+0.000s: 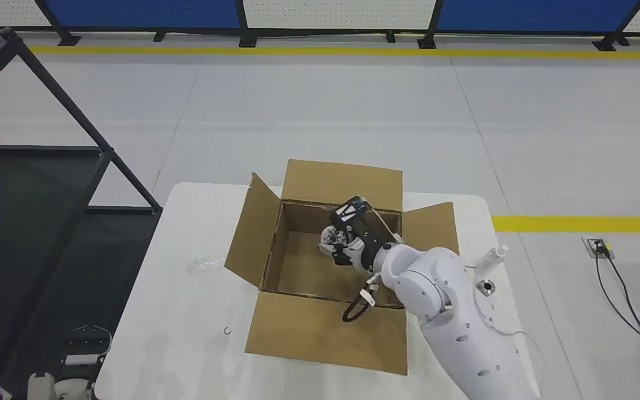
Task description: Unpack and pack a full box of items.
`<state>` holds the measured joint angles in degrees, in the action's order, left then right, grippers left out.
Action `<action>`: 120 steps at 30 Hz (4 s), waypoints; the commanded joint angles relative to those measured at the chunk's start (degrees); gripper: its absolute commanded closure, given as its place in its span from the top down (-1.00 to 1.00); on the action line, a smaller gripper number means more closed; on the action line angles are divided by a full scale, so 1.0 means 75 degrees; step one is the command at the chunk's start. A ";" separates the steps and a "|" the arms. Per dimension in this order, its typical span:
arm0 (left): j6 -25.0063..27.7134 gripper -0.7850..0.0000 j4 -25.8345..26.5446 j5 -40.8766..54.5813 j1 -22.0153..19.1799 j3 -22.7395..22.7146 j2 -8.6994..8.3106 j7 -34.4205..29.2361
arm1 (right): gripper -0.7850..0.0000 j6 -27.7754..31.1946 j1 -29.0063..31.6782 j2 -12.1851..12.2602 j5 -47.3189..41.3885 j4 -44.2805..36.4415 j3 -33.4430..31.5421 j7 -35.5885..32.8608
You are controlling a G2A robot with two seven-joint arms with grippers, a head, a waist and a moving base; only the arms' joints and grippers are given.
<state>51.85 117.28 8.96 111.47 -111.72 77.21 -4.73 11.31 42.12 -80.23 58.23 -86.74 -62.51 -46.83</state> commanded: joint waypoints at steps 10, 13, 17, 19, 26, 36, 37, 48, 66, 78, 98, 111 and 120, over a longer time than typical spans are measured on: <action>0.0000 1.00 0.0000 0.0000 0.0000 0.0000 0.0000 0.0000 | -1.00 -0.0001 -0.0058 -0.0006 -0.0009 0.0160 0.0018 0.0007; 0.0000 1.00 0.0000 0.0000 0.0000 0.0000 0.0000 0.0000 | -1.00 -0.0006 0.0001 -0.0004 0.0006 0.0161 0.0026 0.0076; 0.0000 1.00 0.0000 0.0000 0.0000 0.0000 0.0000 0.0000 | -1.00 0.0089 0.0145 0.0025 0.0042 0.0061 -0.0011 0.0176; 0.0000 1.00 0.0000 0.0000 0.0000 0.0000 0.0000 0.0000 | -1.00 0.0146 0.0213 0.0063 0.0016 -0.0061 -0.0167 0.0151; 0.0000 1.00 0.0000 0.0000 0.0000 0.0000 0.0000 0.0000 | -1.00 0.0434 0.0766 0.0265 -0.0162 -0.1008 -0.1017 -0.0043; 0.0000 1.00 0.0000 0.0000 0.0000 0.0000 0.0000 0.0000 | -1.00 0.1061 0.2372 0.0630 -0.0634 -0.3087 -0.2936 -0.0179; 0.0000 1.00 0.0000 0.0000 0.0000 0.0000 0.0000 0.0000 | -1.00 0.1104 0.2572 0.0664 -0.0671 -0.3289 -0.3177 -0.0146; 0.0000 1.00 0.0000 0.0000 0.0000 0.0000 0.0000 0.0000 | -1.00 0.1175 0.5137 0.0904 -0.1446 -0.4695 -0.6277 0.0694; 0.0000 1.00 0.0000 0.0000 0.0000 0.0000 0.0000 0.0000 | -1.00 0.2129 0.6095 0.1165 -0.1024 -0.2846 -0.6848 0.0549; 0.0000 1.00 0.0000 0.0000 0.0000 0.0000 0.0000 0.0000 | -1.00 0.2059 0.5254 0.1373 -0.0635 -0.1459 -0.6389 0.0076; 0.0000 1.00 0.0000 0.0000 0.0000 0.0000 0.0000 0.0000 | -1.00 0.2046 0.4800 0.1594 0.0127 -0.0890 -0.5631 0.0271; 0.0000 1.00 0.0000 0.0000 0.0000 0.0000 0.0000 0.0000 | 1.00 0.2186 0.4822 0.1734 -0.0167 -0.0839 -0.5577 0.0272; 0.0000 1.00 0.0000 0.0000 0.0000 0.0000 0.0000 0.0000 | 1.00 0.2175 0.5116 0.1809 -0.0746 -0.1306 -0.5841 0.0789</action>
<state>51.85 117.28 8.96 111.47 -111.72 77.21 -4.73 27.96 80.19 -66.71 53.80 -95.89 -105.82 -41.49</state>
